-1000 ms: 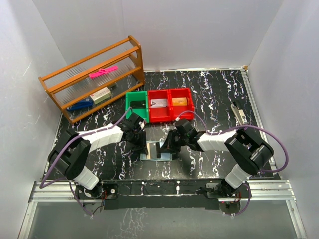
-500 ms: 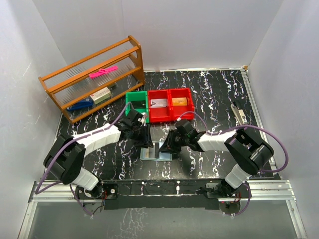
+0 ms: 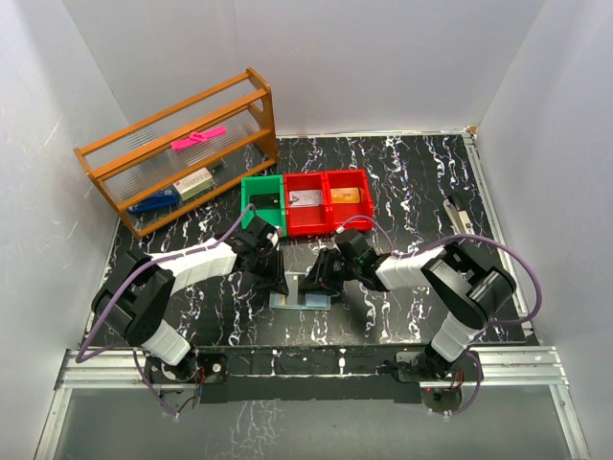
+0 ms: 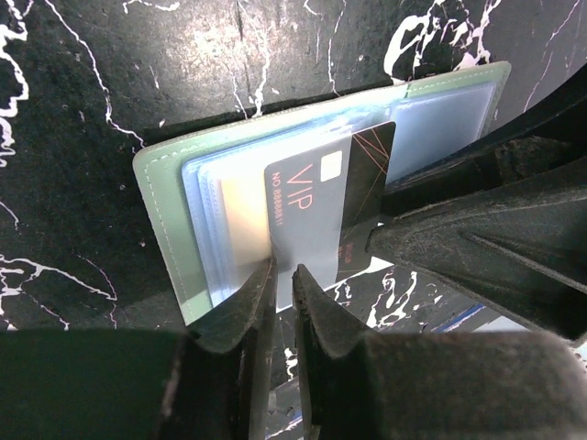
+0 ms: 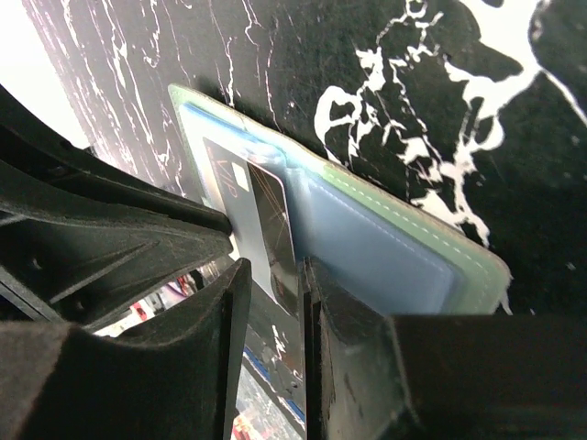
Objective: Take the credit cards out of the card holder
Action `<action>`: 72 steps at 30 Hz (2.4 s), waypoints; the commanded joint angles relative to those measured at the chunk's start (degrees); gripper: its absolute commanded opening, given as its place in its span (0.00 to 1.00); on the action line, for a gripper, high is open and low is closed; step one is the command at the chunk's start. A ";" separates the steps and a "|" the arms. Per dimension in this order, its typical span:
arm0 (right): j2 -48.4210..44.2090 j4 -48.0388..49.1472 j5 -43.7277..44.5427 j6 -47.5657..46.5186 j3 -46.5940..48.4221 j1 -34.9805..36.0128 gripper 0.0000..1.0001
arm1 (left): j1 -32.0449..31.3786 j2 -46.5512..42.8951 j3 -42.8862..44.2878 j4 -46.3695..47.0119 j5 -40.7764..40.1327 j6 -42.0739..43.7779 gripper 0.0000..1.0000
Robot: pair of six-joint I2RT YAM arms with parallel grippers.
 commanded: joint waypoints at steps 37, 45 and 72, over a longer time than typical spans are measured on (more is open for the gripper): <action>2.56 13.45 2.11 3.90 -0.61 3.91 0.08 | -0.10 1.67 -1.83 -3.94 -2.55 0.79 0.08; -2.23 6.85 5.50 0.78 -1.48 3.44 0.00 | -0.10 0.96 -2.30 -4.16 -3.03 0.54 0.07; -8.63 -0.87 9.41 -2.56 -0.64 3.30 0.00 | -0.12 -1.16 -2.50 -3.63 -3.71 -0.22 0.06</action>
